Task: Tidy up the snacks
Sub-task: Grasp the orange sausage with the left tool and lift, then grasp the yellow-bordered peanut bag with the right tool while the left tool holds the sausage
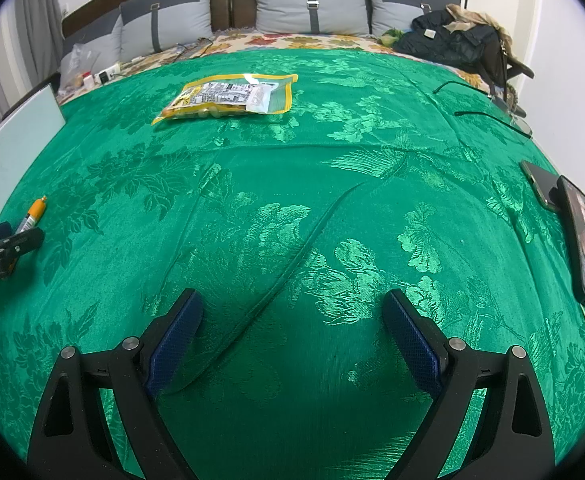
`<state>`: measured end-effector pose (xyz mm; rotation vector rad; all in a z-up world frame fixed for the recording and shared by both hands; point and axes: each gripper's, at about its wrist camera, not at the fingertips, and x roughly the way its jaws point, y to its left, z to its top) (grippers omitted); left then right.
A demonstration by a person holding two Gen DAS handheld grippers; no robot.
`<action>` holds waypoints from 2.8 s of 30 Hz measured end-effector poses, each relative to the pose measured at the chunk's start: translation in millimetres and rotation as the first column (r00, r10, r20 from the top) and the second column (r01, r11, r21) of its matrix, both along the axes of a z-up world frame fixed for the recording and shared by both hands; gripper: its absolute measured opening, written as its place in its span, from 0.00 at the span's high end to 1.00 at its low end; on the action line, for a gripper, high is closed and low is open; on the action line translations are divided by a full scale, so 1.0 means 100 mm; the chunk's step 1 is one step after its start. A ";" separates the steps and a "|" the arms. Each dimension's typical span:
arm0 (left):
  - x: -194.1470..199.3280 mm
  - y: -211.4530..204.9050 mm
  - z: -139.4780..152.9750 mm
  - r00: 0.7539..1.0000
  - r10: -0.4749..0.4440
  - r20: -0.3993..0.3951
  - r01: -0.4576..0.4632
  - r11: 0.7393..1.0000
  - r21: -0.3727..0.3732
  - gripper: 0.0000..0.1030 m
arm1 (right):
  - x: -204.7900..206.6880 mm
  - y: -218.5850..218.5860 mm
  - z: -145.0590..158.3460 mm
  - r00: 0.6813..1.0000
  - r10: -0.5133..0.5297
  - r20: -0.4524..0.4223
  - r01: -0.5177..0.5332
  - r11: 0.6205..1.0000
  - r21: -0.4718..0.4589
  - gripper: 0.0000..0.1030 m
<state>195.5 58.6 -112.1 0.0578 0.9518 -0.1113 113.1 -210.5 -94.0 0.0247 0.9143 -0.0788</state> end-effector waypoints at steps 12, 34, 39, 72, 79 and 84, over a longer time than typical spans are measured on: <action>-0.01 0.00 0.00 1.000 0.000 0.000 0.000 1.000 -0.005 0.00 | 0.00 0.00 0.00 1.000 0.000 0.000 0.000 1.000 0.000 0.09; 0.00 0.01 0.00 1.000 0.000 0.000 0.000 1.000 -0.006 0.00 | 0.00 0.00 0.00 1.000 -0.001 0.000 0.001 1.000 -0.001 0.09; 0.00 0.01 0.00 1.000 0.000 0.000 0.000 1.000 -0.006 0.00 | 0.00 0.00 -0.01 1.000 -0.001 0.000 0.001 1.000 -0.001 0.09; 0.00 0.01 -0.01 1.000 0.001 0.000 -0.001 1.000 -0.007 0.00 | 2.49 0.76 0.17 0.622 0.696 -0.359 -0.783 0.553 -0.284 0.11; 0.00 0.01 0.00 1.000 0.001 0.000 -0.001 1.000 -0.008 0.00 | 2.91 0.25 0.13 0.785 0.531 -0.319 -0.547 0.836 0.043 0.13; 0.00 0.01 -0.01 1.000 0.001 0.000 -0.001 1.000 -0.007 0.00 | 2.54 0.06 0.26 0.865 0.402 -0.301 -0.392 0.915 0.096 0.41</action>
